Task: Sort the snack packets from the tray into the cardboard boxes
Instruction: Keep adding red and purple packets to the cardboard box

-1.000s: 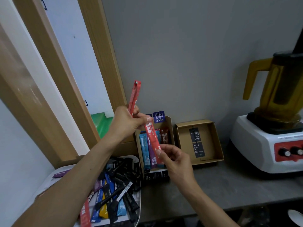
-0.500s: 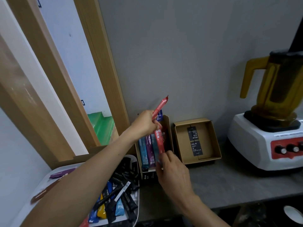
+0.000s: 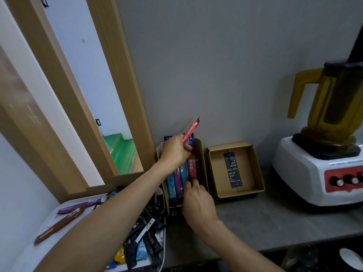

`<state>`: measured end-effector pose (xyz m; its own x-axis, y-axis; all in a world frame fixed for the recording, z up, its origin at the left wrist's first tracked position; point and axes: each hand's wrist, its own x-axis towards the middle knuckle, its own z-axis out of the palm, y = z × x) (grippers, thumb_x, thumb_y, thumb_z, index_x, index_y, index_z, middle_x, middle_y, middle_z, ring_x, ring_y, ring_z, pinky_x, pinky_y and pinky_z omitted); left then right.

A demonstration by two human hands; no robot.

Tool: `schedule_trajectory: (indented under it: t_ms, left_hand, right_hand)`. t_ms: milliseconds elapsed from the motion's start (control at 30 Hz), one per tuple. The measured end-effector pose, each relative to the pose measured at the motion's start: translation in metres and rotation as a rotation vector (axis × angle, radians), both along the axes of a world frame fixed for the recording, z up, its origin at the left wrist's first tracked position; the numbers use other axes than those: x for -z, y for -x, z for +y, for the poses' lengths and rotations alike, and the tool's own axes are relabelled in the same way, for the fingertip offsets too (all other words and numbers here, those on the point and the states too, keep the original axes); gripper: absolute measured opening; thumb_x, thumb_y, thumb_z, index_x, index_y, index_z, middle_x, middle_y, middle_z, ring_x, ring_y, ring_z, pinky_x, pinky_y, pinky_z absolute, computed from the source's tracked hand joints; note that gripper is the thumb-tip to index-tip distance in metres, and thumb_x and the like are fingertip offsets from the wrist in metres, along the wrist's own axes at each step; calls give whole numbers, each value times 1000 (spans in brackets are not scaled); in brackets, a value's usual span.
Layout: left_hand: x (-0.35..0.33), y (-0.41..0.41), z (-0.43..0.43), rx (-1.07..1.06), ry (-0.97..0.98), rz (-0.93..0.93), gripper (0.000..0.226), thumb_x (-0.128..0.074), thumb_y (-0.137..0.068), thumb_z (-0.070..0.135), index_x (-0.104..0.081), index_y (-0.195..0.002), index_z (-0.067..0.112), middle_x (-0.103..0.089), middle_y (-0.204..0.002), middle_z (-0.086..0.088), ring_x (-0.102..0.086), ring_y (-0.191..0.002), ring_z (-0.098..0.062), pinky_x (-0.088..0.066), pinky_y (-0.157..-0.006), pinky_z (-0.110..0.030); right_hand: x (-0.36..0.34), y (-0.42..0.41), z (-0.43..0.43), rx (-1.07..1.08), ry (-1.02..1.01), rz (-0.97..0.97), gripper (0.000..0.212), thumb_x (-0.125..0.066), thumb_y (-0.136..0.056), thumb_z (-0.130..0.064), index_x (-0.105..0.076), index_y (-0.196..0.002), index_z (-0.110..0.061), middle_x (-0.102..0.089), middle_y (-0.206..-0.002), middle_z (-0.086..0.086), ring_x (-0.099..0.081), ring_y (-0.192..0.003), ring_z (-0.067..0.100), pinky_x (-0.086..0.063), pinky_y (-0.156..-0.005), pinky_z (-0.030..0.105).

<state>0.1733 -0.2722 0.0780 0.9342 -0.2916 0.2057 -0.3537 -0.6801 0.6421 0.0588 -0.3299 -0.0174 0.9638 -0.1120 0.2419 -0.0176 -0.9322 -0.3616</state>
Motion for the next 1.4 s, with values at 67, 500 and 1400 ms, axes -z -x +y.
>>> schedule_trajectory:
  t_ms: [67, 500, 1400]
  left_hand:
    - [-4, 2, 2, -5, 29, -20, 19, -74, -92, 26, -59, -101, 19, -69, -87, 6, -66, -82, -8, -53, -77, -29]
    - [-13, 57, 40, 211, 926, 497, 26, -36, -111, 27, -49, -129, 13, -74, -121, -9, -64, -125, -25, -44, -108, -52]
    - [-54, 43, 72, 113, 301, 86, 23, -71, -90, 37, -68, -97, 16, -76, -91, 4, -74, -84, -6, -54, -61, -18]
  right_hand:
    - [1, 1, -2, -9, -17, -24, 45, -61, -100, -20, -46, -142, -14, -46, -145, 7, -55, -127, 22, -54, -101, 34]
    - [-42, 20, -17, -145, -961, -343, 25, -84, -83, -34, -66, -98, -28, -69, -87, -9, -67, -78, 8, -57, -70, 22]
    - [-11, 25, -16, -211, -1239, -94, 29, -76, -85, -44, -72, -102, -21, -74, -104, 3, -73, -95, 21, -60, -73, 27]
